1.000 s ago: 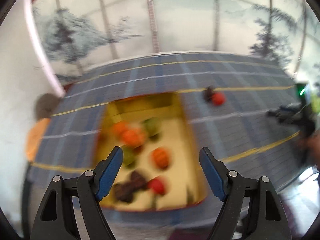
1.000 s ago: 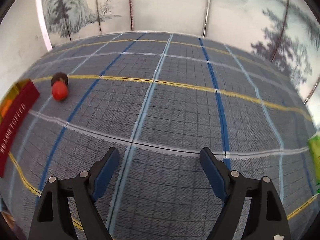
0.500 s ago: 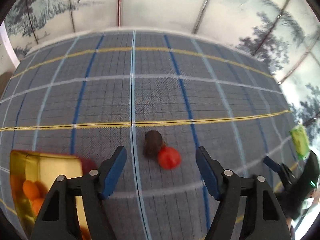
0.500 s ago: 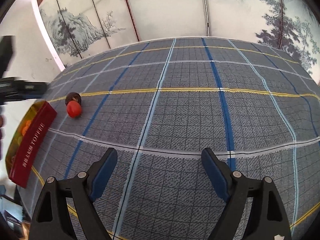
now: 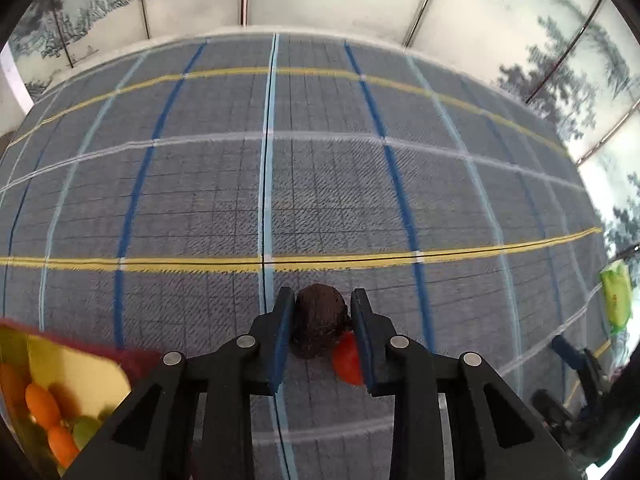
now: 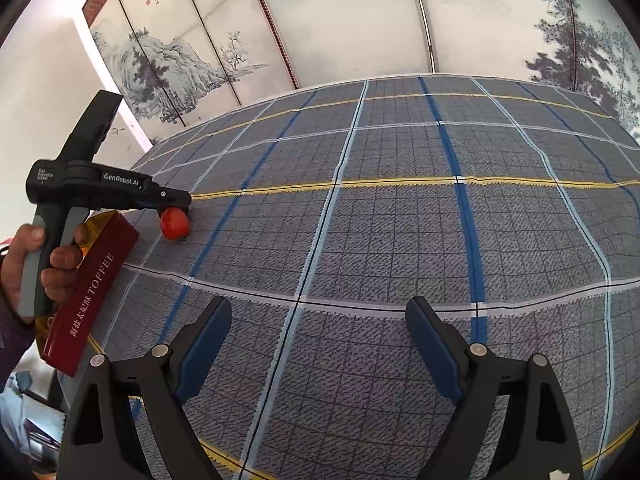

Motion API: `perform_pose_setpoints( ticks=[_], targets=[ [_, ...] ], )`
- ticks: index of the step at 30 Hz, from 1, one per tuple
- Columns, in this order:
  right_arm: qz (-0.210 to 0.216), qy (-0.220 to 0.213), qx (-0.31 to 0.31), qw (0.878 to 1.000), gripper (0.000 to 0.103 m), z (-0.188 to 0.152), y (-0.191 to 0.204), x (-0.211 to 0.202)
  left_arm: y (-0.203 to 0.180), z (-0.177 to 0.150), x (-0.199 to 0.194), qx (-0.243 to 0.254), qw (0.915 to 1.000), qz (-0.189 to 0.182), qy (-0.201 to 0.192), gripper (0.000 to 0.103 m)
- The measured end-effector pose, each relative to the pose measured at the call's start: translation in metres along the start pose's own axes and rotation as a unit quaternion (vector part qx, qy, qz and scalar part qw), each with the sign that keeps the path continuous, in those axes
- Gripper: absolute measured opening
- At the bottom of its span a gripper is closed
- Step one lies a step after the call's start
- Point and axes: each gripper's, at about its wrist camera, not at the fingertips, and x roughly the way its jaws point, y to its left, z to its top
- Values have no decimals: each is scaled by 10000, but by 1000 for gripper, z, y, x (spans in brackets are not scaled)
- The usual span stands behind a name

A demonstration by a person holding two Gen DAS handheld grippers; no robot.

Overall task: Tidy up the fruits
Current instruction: 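Grasp the last red tomato with the right gripper while the left gripper carries the brown fruit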

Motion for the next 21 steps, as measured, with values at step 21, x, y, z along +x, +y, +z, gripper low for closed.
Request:
perform_pose_setpoints(
  ticks=[21],
  targets=[
    [973,412,-2033,9734,79,71,130,101,31,-106,-160,-697,9931,-194,-925,30]
  ],
)
